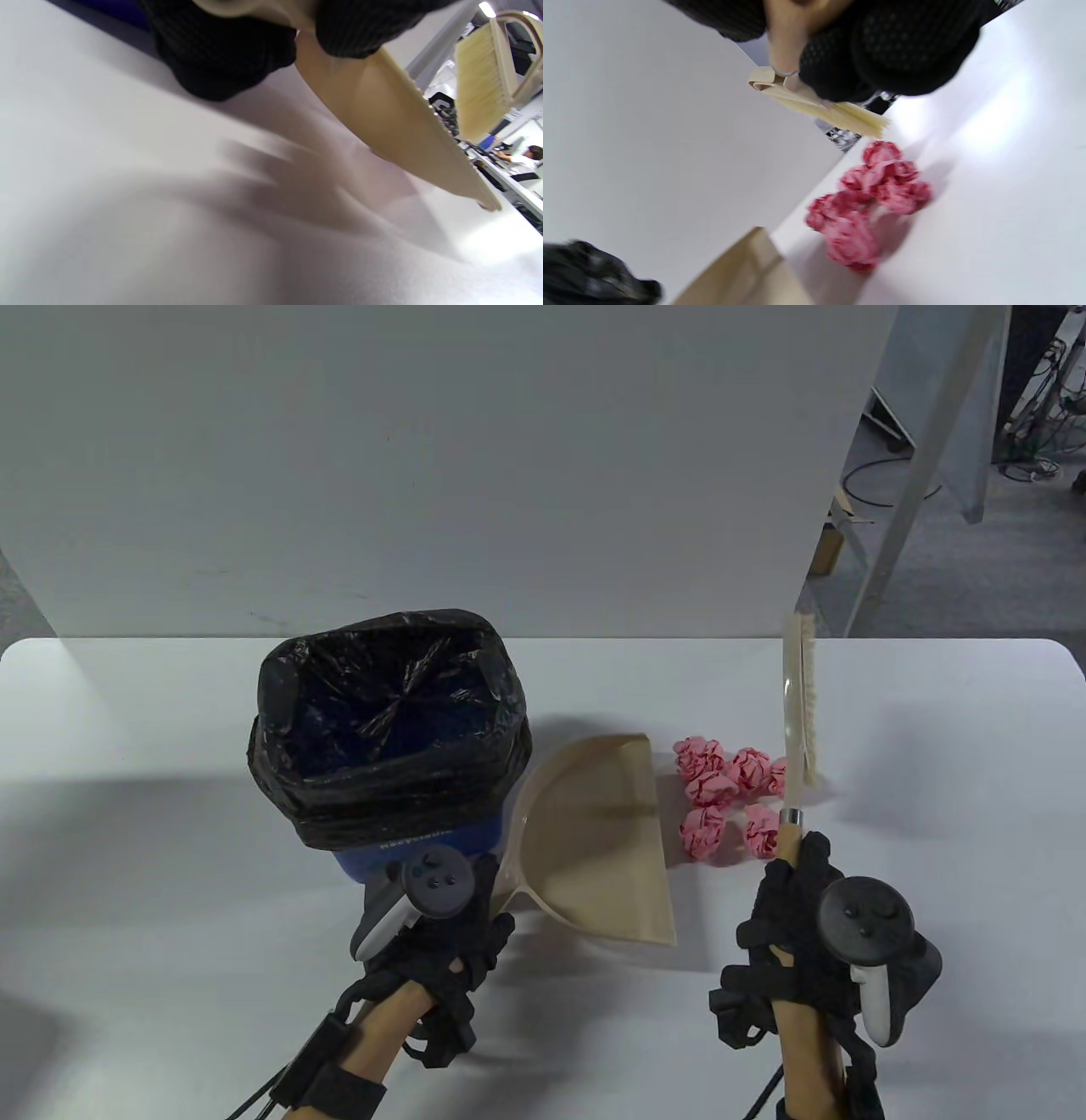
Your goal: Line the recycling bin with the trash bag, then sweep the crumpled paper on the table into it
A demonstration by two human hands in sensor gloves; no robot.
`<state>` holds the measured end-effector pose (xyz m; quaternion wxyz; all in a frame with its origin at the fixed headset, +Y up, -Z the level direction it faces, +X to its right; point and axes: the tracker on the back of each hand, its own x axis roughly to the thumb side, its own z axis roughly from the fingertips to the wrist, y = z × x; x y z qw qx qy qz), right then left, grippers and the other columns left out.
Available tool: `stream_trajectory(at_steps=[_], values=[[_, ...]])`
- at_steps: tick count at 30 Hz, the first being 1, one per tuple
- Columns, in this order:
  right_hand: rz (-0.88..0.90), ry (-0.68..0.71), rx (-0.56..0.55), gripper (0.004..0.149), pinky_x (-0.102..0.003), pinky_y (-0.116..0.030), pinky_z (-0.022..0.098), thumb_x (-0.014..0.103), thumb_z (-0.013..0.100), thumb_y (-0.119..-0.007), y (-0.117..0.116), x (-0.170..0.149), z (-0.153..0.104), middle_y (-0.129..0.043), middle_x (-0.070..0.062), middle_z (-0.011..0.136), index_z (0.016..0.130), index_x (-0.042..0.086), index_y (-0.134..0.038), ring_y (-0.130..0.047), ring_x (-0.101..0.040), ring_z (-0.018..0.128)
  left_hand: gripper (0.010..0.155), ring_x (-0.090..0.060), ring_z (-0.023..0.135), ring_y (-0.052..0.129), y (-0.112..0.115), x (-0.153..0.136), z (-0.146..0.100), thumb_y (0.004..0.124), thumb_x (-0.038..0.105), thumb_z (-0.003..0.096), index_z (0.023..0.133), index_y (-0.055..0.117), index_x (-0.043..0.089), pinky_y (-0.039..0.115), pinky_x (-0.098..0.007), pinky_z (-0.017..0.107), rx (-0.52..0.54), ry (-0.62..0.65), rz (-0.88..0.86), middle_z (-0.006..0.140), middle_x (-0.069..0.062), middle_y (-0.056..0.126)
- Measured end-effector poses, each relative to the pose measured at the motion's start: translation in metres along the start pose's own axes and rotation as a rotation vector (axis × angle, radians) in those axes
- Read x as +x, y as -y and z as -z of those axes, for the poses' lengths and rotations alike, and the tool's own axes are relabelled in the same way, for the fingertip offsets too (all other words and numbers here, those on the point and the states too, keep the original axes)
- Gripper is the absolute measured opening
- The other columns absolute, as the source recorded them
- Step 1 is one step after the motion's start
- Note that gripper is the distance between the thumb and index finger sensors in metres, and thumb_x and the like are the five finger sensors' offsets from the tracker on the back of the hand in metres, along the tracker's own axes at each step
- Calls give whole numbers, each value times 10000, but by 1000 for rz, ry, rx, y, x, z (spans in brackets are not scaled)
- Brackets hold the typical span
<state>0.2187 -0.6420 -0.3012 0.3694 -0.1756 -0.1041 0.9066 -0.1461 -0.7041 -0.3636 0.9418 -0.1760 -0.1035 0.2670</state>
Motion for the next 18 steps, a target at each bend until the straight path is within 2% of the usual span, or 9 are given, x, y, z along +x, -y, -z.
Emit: stream_trajectory(at_steps=[6,10,18], values=[[-138,-58,82,616,-366,-887,325,272,636,-545,-6,4,-3,-644,-329,941,1086,-108,-362,-900,-304,532,779,-244,797,872,20,3,7,705,380,606,1148,256,49,973,-310,479,-11,-56,7,1087,-192,528],[-187,-38,106,617,-361,-897,318,266,634,-539,-11,11,-8,-643,-335,936,1083,-116,-356,-906,-301,526,777,-248,792,882,29,11,8,709,379,606,1149,267,44,981,-304,471,4,-84,25,1083,-199,539],[-254,20,229,617,-347,-929,310,251,632,-530,-28,25,-26,-636,-357,926,1072,-140,-345,-922,-296,520,778,-253,786,893,37,18,8,716,379,604,1153,277,47,987,-301,462,12,-108,50,1079,-204,554]])
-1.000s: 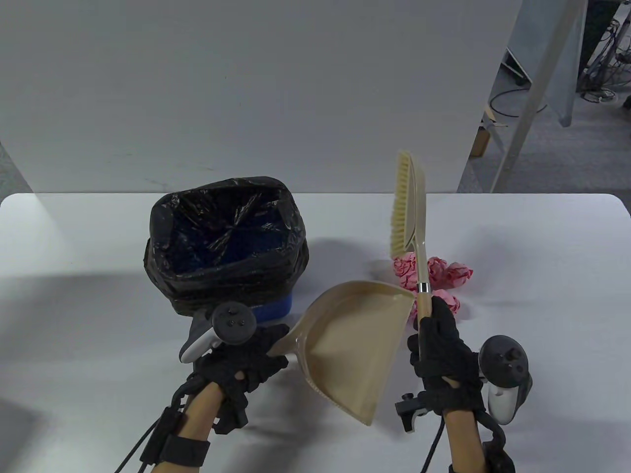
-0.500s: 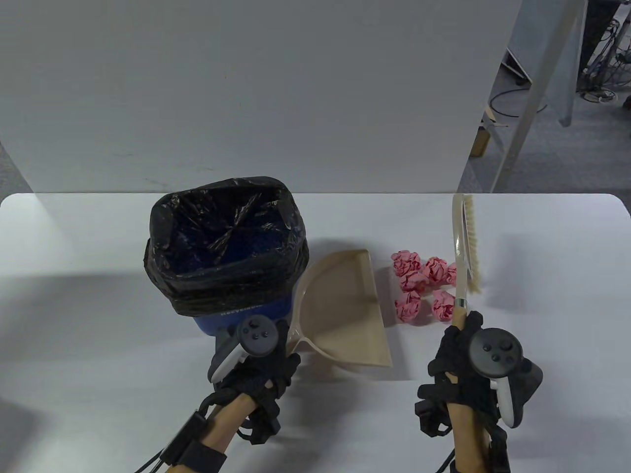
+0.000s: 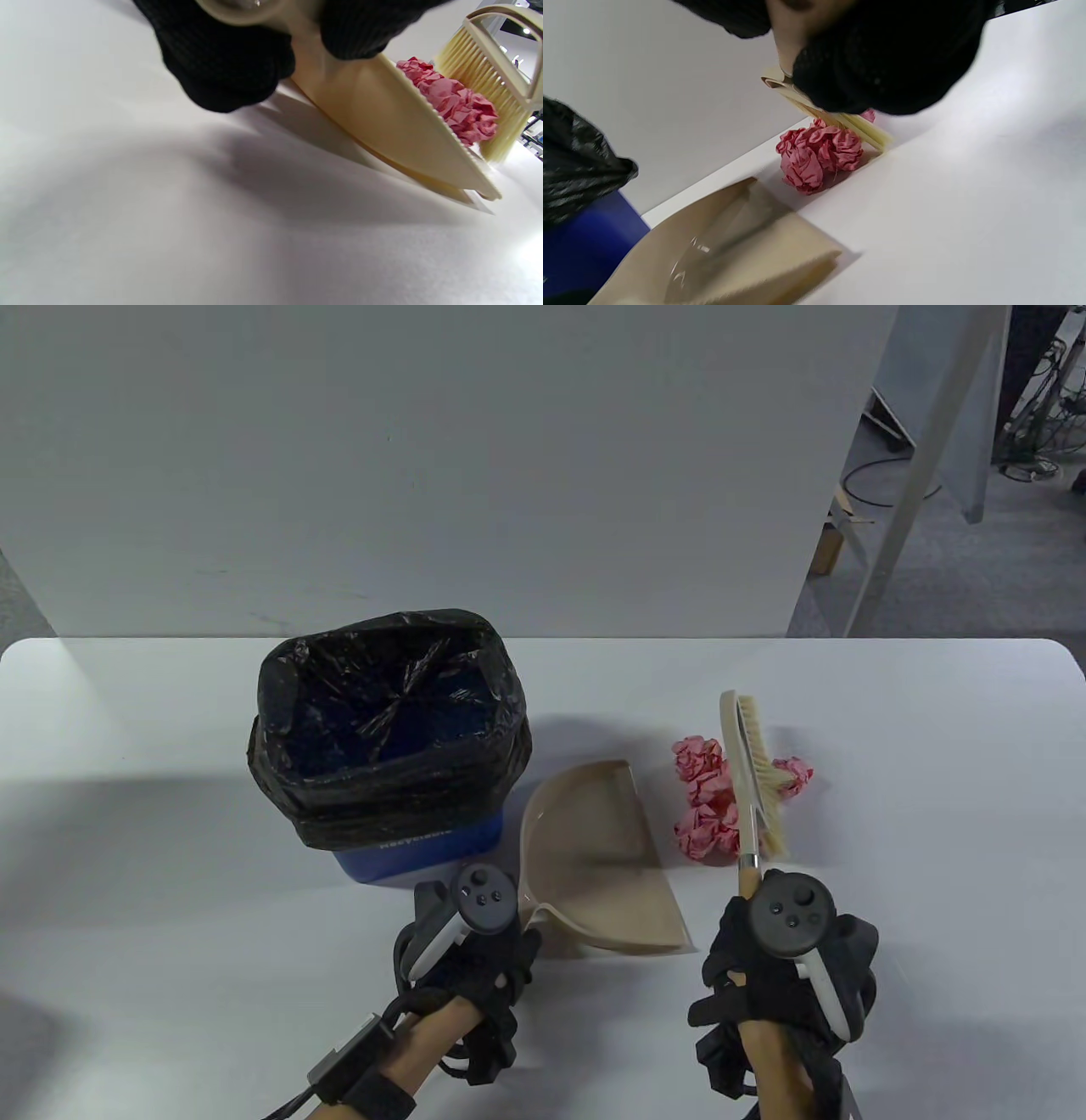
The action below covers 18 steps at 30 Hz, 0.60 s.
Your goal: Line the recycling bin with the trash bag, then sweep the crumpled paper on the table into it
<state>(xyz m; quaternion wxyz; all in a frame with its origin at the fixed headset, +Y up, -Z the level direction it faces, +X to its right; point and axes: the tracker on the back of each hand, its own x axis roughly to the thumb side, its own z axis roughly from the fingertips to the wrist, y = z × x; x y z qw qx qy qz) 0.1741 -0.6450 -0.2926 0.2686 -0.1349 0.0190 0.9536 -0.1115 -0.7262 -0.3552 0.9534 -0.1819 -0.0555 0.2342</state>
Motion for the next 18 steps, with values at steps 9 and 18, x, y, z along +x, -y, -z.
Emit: stream_trajectory(at_steps=[9,18], values=[[15,89,75,613,-353,-928,319,251,632,-525,-12,13,-4,-630,-354,928,1076,-130,-341,-918,-299,526,777,-260,784,899,0,2,0,718,380,604,1156,284,48,988,-301,464,39,-38,-1,1077,-208,563],[98,186,178,613,-347,-927,316,254,633,-521,-16,20,-8,-634,-348,927,1077,-127,-339,-918,-295,524,780,-266,790,895,-2,0,1,711,384,604,1156,275,48,982,-306,467,34,-44,-8,1080,-210,558]])
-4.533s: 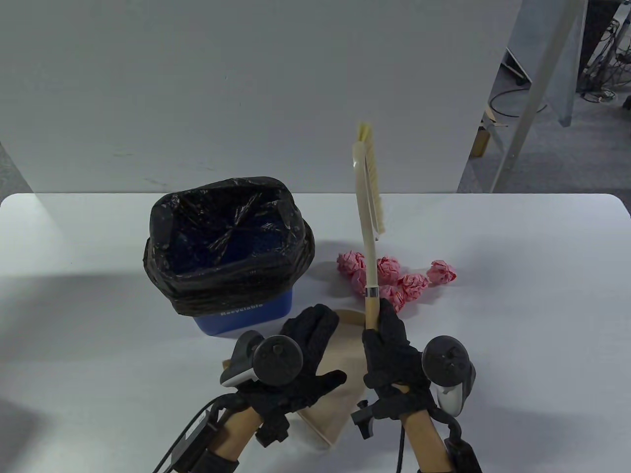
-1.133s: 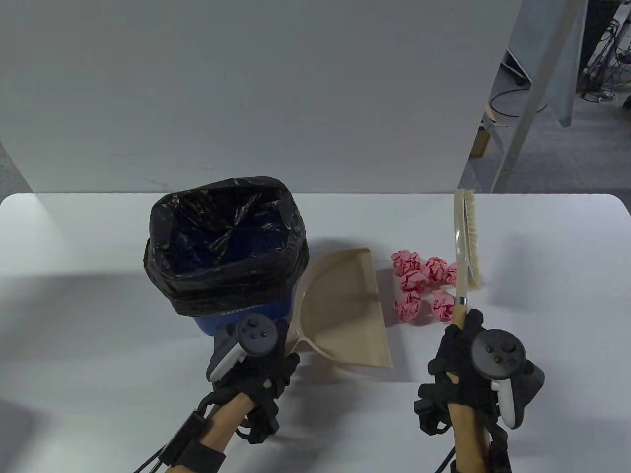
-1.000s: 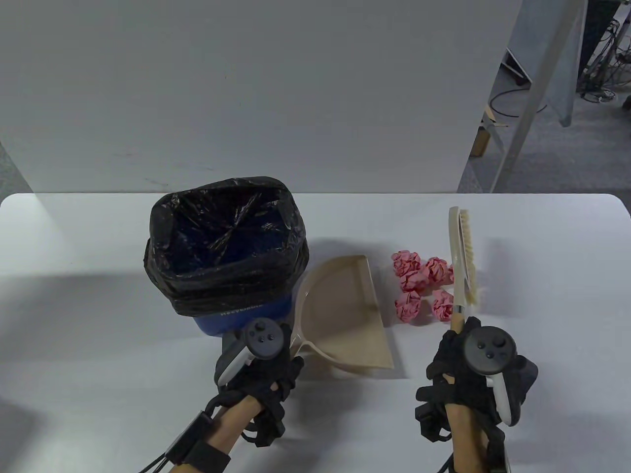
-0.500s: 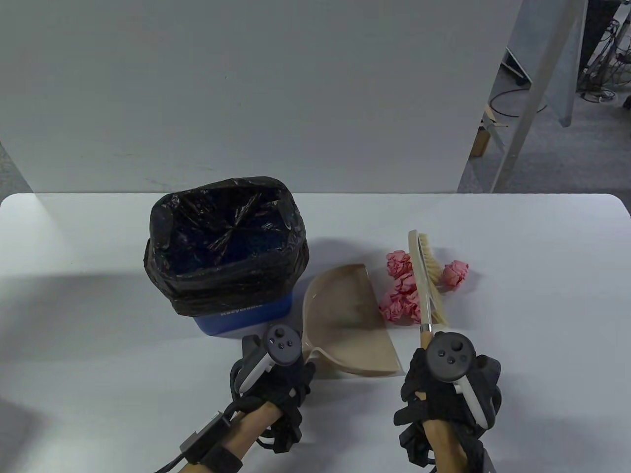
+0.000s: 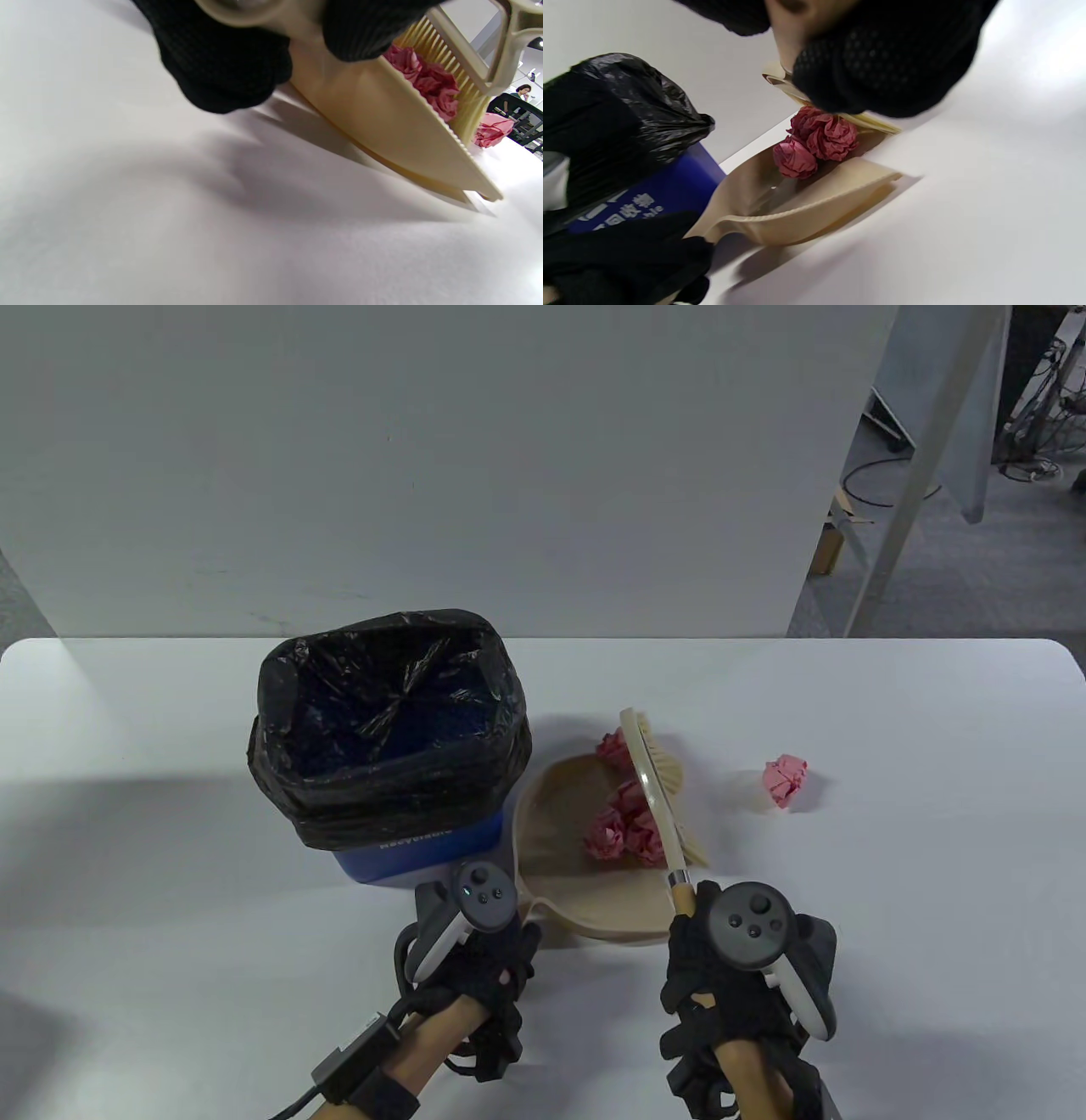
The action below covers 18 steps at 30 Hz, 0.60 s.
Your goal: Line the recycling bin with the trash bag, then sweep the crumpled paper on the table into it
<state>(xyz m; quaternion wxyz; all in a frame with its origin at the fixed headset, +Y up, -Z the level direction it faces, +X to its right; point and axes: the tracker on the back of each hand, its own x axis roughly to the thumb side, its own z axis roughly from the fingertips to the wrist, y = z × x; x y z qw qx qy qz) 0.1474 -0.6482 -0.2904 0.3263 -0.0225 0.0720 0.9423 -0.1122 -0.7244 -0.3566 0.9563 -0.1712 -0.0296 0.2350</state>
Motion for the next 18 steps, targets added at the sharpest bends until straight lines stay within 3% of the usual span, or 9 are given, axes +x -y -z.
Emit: stream_trajectory(at_steps=[18], values=[[201,72,36,607,-348,-924,311,260,636,-514,12,-7,-4,-645,-346,924,1081,-119,-348,-921,-296,519,783,-259,796,888,-4,-4,2,699,391,605,1152,259,45,976,-308,472,-6,-19,-23,1085,-205,545]])
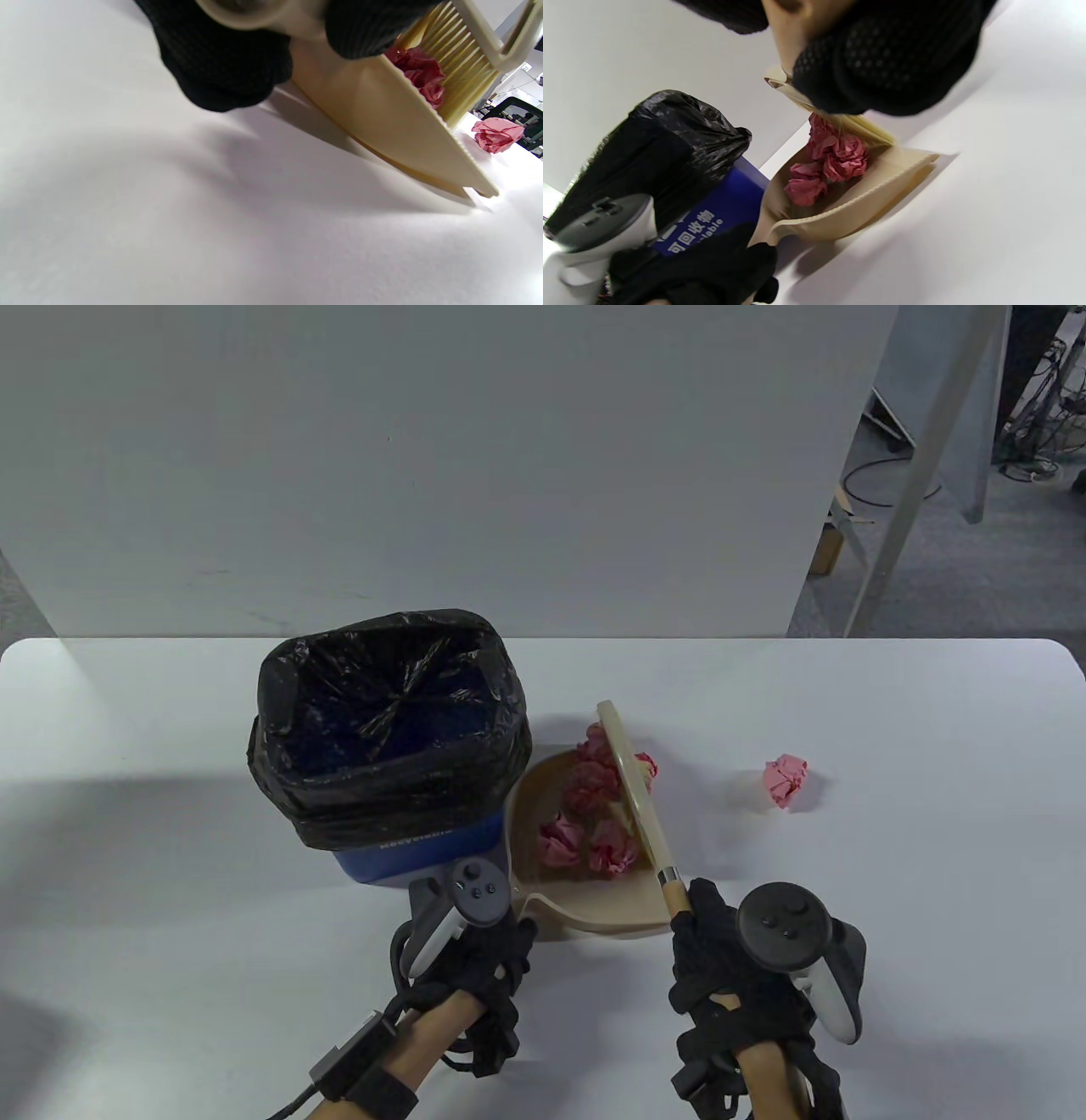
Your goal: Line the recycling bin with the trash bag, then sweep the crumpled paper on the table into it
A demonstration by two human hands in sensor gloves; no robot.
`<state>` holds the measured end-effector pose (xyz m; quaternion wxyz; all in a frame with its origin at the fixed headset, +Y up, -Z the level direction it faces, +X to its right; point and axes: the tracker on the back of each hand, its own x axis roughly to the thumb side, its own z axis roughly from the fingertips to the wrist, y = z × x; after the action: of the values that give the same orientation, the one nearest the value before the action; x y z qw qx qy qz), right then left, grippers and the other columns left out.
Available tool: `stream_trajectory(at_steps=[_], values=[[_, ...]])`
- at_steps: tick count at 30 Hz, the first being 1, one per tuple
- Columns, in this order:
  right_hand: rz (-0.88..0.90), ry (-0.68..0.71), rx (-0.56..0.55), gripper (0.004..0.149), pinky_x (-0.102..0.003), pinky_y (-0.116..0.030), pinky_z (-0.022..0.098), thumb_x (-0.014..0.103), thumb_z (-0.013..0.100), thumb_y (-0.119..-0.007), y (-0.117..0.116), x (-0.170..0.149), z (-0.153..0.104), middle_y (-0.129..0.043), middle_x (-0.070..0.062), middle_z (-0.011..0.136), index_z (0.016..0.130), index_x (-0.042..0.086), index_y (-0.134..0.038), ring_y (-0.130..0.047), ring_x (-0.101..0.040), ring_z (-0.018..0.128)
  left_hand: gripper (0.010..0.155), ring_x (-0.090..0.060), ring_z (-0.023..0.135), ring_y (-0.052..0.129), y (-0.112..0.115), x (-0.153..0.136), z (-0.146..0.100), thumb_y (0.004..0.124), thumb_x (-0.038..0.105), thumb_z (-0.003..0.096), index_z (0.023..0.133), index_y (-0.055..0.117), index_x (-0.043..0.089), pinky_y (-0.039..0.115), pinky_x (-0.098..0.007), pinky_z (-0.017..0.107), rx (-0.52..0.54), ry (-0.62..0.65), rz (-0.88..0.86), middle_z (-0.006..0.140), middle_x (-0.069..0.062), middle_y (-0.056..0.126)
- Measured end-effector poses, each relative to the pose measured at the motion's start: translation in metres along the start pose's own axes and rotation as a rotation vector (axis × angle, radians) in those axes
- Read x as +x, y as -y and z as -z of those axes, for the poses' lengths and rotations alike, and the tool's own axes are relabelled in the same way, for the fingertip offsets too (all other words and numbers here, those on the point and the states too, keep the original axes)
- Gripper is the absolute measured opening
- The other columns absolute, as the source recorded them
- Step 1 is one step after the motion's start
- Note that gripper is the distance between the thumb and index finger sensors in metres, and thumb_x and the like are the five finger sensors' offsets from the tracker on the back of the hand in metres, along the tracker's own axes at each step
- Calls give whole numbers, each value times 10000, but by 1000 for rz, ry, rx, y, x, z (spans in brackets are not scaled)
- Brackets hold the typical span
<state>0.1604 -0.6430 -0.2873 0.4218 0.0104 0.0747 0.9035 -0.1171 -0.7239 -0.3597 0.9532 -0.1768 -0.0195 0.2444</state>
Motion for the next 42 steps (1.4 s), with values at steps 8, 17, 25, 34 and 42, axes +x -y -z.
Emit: stream_trajectory(at_steps=[8,17,25,34,42], values=[[93,45,15,599,-351,-924,307,261,637,-512,1,-4,-3,-658,-339,923,1086,-106,-360,-926,-298,515,782,-255,796,885,-1,-2,1,694,391,605,1151,253,46,973,-308,477,-5,-3,-8,1087,-203,538],[162,67,-107,598,-360,-917,308,268,638,-518,7,-8,-3,-661,-331,925,1089,-91,-362,-923,-300,515,775,-248,789,883,-4,-7,4,692,386,605,1151,259,48,965,-307,483,-3,16,-43,1087,-200,539],[175,20,-228,600,-367,-911,311,271,637,-526,14,-18,-1,-659,-327,929,1090,-86,-361,-920,-305,518,765,-248,779,881,-8,-11,4,681,382,606,1150,259,49,954,-307,486,0,48,-114,1090,-196,539],[184,-39,-312,602,-371,-906,315,273,637,-532,22,-30,0,-654,-325,932,1092,-81,-358,-916,-306,522,762,-251,774,882,-17,-6,-6,682,377,605,1150,262,50,953,-312,483,55,100,-145,1089,-197,542],[232,-84,-341,600,-371,-905,315,273,638,-534,27,-43,3,-655,-323,933,1092,-78,-360,-916,-306,523,761,-267,761,887,-31,9,-30,694,364,601,1147,275,40,954,-324,470,105,190,-233,1082,-211,548]])
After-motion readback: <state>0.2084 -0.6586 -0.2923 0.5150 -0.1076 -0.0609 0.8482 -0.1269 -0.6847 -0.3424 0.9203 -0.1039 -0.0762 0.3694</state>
